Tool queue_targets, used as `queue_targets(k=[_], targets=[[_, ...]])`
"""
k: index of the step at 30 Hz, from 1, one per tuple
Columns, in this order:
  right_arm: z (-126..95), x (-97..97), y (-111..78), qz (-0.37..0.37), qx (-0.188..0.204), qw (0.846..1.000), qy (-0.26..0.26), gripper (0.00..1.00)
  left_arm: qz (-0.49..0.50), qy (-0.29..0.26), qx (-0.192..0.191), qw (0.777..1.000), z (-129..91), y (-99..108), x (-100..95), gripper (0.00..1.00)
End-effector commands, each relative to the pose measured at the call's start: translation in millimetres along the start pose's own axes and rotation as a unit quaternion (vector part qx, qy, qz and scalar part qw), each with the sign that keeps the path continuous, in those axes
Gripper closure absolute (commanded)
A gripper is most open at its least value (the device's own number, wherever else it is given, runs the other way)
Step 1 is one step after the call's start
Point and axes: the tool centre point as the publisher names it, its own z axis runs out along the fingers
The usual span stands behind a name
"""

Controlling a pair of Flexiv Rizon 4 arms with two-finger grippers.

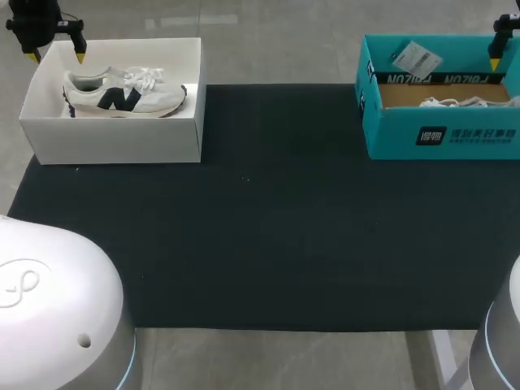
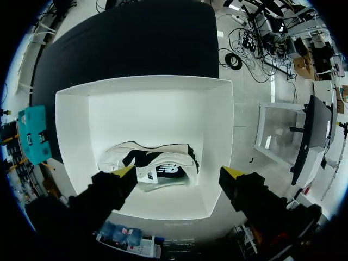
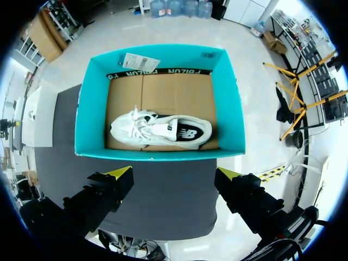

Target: Take the shoe out of the shoebox, open the shoe tongue, remove and reinsert the insole, then place the shoe into the shoebox

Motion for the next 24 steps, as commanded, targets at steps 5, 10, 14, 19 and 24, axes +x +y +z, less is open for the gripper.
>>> queue_targets(k=[5, 10, 14, 19, 24], targets=[[0.1, -0.2, -0.4, 0.0, -0.001, 1.0, 0.0, 0.0, -0.013, -0.015, 0.039, 0.999, 42.8, 41.2, 20.8, 0.0], [0.1, -0.2, -0.4, 0.0, -0.001, 1.0, 0.0, 0.0, 0.0, -0.004, 0.042, 0.999, 60.0, 51.3, 23.5, 0.0], [0.1, -0.2, -0.4, 0.0, -0.001, 1.0, 0.0, 0.0, 0.002, -0.001, 0.051, 0.999, 70.4, 57.8, 22.7, 0.36], [0.1, -0.2, -0.4, 0.0, -0.001, 1.0, 0.0, 0.0, 0.009, -0.005, 0.06, 0.998, 85.1, 65.7, 20.0, 0.64], [0.1, -0.2, -0.4, 0.0, -0.001, 1.0, 0.0, 0.0, 0.016, -0.009, 0.063, 0.998, 97.1, 66.8, 22.9, 0.62]])
